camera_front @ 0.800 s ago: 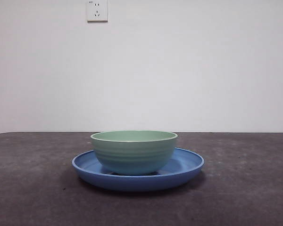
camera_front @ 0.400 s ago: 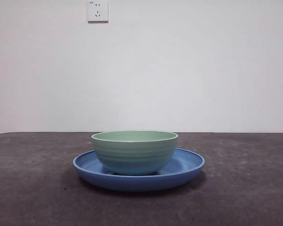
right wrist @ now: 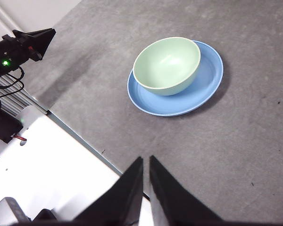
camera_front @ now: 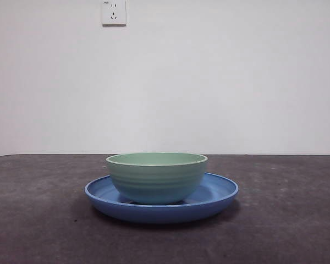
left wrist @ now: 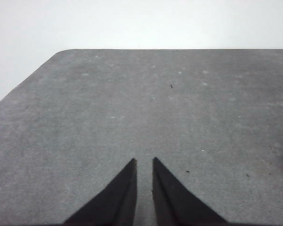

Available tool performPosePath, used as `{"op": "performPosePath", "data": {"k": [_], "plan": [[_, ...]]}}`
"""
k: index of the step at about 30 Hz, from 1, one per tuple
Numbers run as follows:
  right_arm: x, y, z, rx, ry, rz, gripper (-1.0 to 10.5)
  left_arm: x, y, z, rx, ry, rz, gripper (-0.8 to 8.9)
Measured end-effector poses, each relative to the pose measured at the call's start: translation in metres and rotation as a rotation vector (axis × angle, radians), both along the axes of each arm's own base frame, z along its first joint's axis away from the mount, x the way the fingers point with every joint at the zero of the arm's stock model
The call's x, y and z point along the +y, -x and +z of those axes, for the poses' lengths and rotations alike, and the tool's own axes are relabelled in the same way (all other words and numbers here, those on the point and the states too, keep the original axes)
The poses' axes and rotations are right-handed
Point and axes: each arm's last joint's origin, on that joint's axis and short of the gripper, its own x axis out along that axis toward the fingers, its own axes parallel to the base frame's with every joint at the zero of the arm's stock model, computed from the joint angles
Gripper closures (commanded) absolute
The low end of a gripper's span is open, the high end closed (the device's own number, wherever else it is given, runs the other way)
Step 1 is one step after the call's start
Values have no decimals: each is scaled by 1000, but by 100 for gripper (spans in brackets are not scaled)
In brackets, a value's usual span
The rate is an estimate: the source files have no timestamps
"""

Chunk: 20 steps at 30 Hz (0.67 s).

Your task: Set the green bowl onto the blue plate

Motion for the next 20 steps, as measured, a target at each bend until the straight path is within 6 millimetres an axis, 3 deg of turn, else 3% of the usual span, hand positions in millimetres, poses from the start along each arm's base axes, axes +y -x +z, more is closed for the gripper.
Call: {"op": "performPosePath", "data": {"k": [16, 20], "plan": [[0, 0, 0, 0, -1, -4, 928, 0, 0, 0, 0, 0, 0, 761], [-2, 1, 0, -23, -13, -80, 928, 0, 0, 0, 0, 0, 0, 761]]}}
